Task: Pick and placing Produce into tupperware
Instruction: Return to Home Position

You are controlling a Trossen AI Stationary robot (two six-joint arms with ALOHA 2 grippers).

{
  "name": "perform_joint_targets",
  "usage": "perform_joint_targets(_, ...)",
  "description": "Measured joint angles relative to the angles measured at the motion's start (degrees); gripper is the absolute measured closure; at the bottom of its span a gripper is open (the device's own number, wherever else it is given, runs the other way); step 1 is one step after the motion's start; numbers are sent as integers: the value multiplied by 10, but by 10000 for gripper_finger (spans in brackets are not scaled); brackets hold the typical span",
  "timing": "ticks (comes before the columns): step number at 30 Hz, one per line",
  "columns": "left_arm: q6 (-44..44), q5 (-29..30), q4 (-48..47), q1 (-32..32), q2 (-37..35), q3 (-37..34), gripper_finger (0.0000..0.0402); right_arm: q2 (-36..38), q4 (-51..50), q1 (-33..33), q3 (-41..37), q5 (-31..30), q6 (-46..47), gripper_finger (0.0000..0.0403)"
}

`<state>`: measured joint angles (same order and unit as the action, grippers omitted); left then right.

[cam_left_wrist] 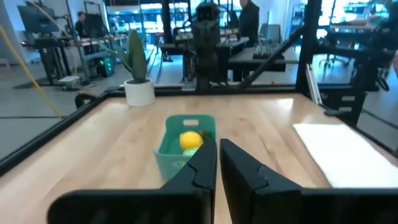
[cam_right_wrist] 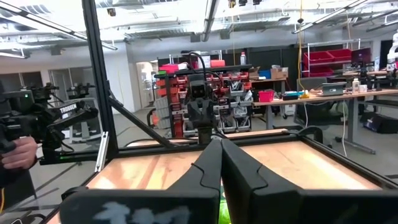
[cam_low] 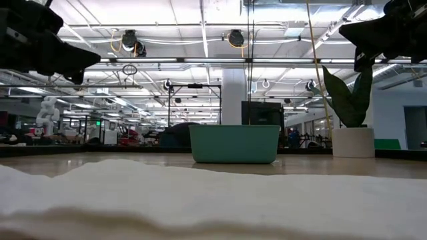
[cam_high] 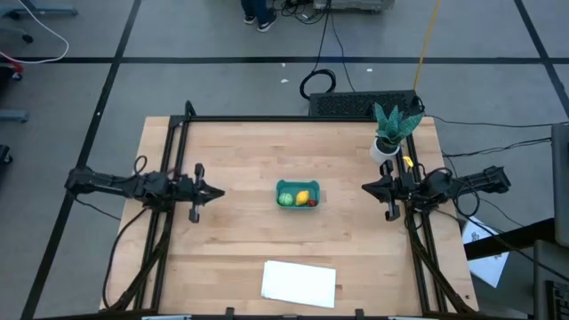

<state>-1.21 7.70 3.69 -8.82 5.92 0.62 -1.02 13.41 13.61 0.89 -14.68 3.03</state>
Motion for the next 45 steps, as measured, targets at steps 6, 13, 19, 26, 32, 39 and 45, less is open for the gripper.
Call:
perform_joint_targets(6,0,-33,27,2,0,0,376,0,0,0,0,0,0,403)
perform_joint_targets(13,44,-32,23,2,0,0,376,0,-2,0,0,0,8,403)
perform_joint_targets(19,42,15,-9,2,1,0,376,0,-6,0,0,0,4,403)
perform_joint_targets(26,42,13,-16,2,2,1,376,0,-6,0,0,-1,-8,403)
perform_joint_targets(32,17,13,-17,2,2,1,376,0,-6,0,0,-1,-21,403)
perform_joint_targets(39,15,13,-6,2,2,0,376,0,-4,0,0,-1,-22,403)
perform_joint_targets(45,15,13,1,2,2,0,376,0,-4,0,0,-2,-22,403)
